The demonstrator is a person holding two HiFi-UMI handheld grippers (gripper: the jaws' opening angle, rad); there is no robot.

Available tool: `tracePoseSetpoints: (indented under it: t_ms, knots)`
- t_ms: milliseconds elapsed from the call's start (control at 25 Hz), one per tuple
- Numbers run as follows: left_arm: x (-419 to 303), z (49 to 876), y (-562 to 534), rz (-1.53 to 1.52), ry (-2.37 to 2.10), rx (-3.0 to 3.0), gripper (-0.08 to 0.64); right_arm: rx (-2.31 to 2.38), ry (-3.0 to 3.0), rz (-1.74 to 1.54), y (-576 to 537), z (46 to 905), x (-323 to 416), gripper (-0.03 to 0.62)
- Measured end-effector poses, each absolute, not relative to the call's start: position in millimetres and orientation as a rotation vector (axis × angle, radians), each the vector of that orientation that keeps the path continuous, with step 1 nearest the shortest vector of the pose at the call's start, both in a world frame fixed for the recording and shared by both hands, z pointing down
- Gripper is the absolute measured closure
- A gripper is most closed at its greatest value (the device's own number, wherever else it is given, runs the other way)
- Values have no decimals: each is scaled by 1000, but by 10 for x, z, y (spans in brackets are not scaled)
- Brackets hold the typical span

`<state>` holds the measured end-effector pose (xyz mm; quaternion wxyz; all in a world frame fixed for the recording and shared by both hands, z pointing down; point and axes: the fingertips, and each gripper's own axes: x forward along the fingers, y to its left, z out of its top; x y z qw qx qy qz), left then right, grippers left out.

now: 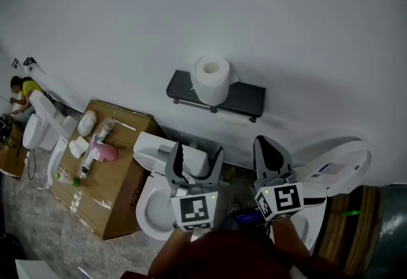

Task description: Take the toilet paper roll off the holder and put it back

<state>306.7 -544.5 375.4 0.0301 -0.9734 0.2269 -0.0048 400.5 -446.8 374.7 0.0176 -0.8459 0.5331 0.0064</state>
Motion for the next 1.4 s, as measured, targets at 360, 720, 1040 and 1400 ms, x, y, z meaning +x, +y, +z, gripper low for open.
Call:
tracePoseSetpoints:
  t_ms: [360,720,1040,1400]
  knots:
    - [2996,3811,-5485,-49,756,-2997,543,-2627,1684,20,-4494,3782,3989,574]
    - [3013,3756,-5465,-31,755,-2996,545,-2631,1703,4,-4480,3754,3959,574]
    - [3050,3769,-5466,-35,753,-3009,545,-2629,1736,15,-4507,3742,3954,574]
    - [3048,3750,-5467,-13,761,-3019,545,-2632,1740,42,-4501,3732,3919,574]
